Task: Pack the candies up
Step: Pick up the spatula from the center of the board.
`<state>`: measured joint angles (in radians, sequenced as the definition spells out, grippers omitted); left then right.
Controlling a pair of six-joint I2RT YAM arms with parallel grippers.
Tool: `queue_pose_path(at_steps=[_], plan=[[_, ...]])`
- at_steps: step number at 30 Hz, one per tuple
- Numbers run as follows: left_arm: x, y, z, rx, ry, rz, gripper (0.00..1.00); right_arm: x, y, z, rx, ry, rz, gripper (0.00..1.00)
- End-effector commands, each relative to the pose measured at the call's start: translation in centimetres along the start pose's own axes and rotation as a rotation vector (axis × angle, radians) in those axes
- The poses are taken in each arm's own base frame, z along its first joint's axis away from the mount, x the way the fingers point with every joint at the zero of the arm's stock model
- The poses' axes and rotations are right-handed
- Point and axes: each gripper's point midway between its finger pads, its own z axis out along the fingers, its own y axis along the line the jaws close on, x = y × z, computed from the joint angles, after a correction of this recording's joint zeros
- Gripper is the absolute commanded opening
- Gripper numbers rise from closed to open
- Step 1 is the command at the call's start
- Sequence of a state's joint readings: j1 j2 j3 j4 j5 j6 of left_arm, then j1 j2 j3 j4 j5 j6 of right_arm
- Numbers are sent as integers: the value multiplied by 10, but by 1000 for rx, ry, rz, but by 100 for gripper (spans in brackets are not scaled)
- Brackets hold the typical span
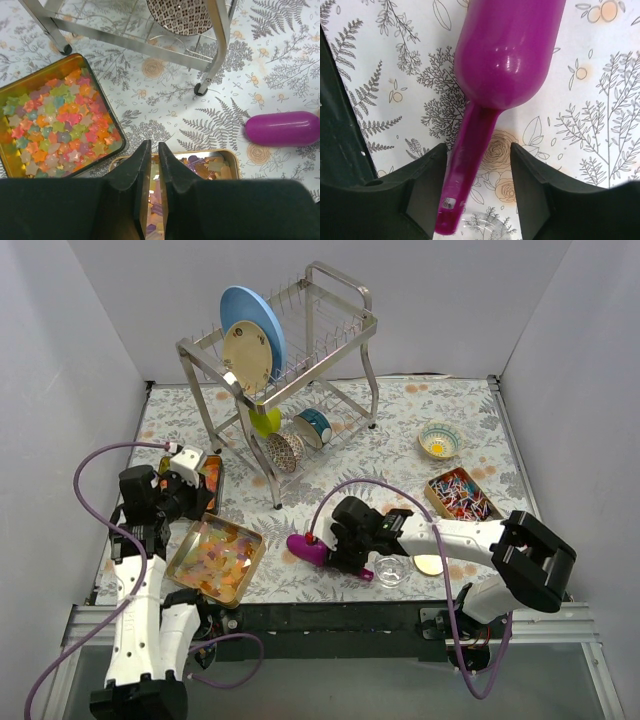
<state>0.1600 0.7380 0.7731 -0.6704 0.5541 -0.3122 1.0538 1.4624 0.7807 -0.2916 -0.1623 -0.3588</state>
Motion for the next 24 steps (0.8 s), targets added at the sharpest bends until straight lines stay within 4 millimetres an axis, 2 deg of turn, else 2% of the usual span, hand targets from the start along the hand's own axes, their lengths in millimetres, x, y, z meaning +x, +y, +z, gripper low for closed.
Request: queue_pose_path(at_steps=[1,4,7,8,9,10,11,12,13,14,15,16,17,18,19,20,21,22,23,24], plan=[[-24,-6,-17,-4,-68,33,14,6,-3,7,25,-3,19,59],[-32,-13,-23,22,-86,46,19,13,4,9,-9,5,11,57],[-48,-21,-30,59,-113,42,29,11,3,7,-3,-7,-12,44],[-52,-23,-31,73,-119,47,37,6,1,4,6,-24,-38,27],[-60,-28,-34,105,-137,61,40,2,-1,2,16,-36,-48,16],[-70,-32,-39,119,-157,79,44,-3,-5,-1,31,-51,-51,7],[-76,-33,-42,126,-171,91,47,-18,-8,-11,45,-92,-62,1],[-82,-34,-45,124,-189,106,57,-27,-11,-18,50,-113,-61,1],[-97,-36,-51,128,-238,147,61,-36,-9,-25,31,-141,-64,1],[-107,-41,-60,134,-280,197,65,-57,-12,-42,41,-198,-75,1],[-116,-45,-65,143,-318,292,71,-58,-9,-52,7,-197,-55,1],[-129,-54,-74,177,-371,360,73,-64,-7,-66,-11,-217,-37,1],[-146,-62,-86,188,-422,427,75,-72,-8,-78,-31,-239,-20,1],[-156,-64,-90,209,-441,463,76,-75,-16,-97,-43,-254,30,1],[-164,-68,-93,230,-456,503,76,-87,-4,-112,-130,-319,31,1],[-185,-79,-110,267,-504,552,76,-91,-4,-123,-157,-350,34,1],[-192,-74,-99,308,-482,527,76,-90,-10,-137,-161,-366,38,1],[-196,-75,-99,339,-476,521,74,-95,-4,-150,-212,-413,16,1],[-205,-80,-101,390,-494,527,73,-94,-6,-158,-217,-420,16,1],[-218,-85,-107,421,-519,547,72,-98,-16,-174,-201,-453,17,1]])
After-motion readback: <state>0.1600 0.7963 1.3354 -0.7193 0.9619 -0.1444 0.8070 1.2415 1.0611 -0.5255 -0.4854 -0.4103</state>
